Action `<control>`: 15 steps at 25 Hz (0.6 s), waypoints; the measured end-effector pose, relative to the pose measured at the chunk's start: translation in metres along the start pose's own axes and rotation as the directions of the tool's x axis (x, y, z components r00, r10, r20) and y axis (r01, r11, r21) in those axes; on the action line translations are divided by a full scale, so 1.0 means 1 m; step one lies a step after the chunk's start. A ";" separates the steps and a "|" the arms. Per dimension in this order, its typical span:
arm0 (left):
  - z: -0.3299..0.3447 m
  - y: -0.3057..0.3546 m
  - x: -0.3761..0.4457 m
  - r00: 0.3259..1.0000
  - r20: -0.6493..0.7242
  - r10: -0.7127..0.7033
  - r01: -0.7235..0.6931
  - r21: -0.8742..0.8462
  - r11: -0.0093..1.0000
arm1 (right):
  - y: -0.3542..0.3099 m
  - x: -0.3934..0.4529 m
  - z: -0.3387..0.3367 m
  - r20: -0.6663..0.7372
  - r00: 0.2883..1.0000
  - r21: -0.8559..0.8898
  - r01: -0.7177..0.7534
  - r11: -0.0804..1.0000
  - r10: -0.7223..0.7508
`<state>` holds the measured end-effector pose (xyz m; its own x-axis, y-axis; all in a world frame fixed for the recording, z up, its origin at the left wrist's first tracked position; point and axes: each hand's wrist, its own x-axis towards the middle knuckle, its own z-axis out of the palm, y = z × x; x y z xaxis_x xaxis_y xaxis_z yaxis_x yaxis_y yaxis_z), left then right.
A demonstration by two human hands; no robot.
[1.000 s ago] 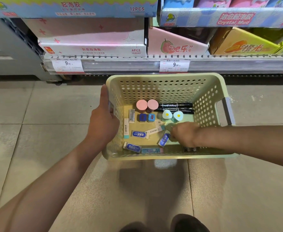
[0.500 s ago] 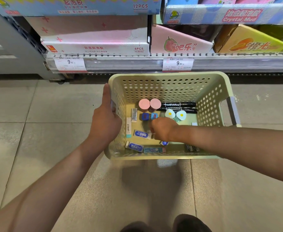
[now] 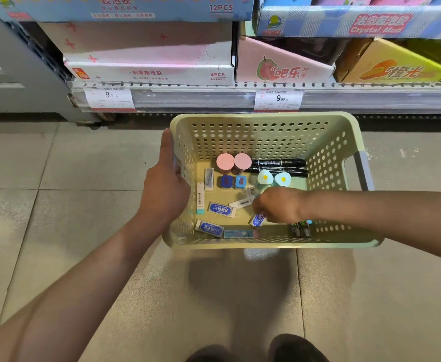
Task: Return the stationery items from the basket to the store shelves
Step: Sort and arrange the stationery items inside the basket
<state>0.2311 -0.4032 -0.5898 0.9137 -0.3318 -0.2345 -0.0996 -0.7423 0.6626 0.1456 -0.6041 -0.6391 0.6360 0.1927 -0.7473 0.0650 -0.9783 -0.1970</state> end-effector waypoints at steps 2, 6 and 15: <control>0.000 0.002 0.000 1.000 0.006 -0.002 0.002 0.001 1.000 | 0.008 -0.016 -0.008 0.060 0.998 0.079 -0.014 0.997 0.009; -0.001 0.003 -0.001 0.999 0.026 -0.019 0.019 0.002 1.000 | 0.000 -0.017 -0.011 -0.132 0.987 0.063 0.103 0.993 -0.094; -0.002 0.004 -0.003 0.999 0.033 -0.035 0.035 -0.014 0.999 | -0.061 0.068 -0.037 -0.470 0.850 -0.413 0.027 0.910 -0.238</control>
<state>0.2291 -0.4045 -0.5849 0.9031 -0.3249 -0.2810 -0.0615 -0.7453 0.6639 0.2135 -0.5338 -0.6539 0.8864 0.3606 -0.2902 0.3937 -0.9171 0.0629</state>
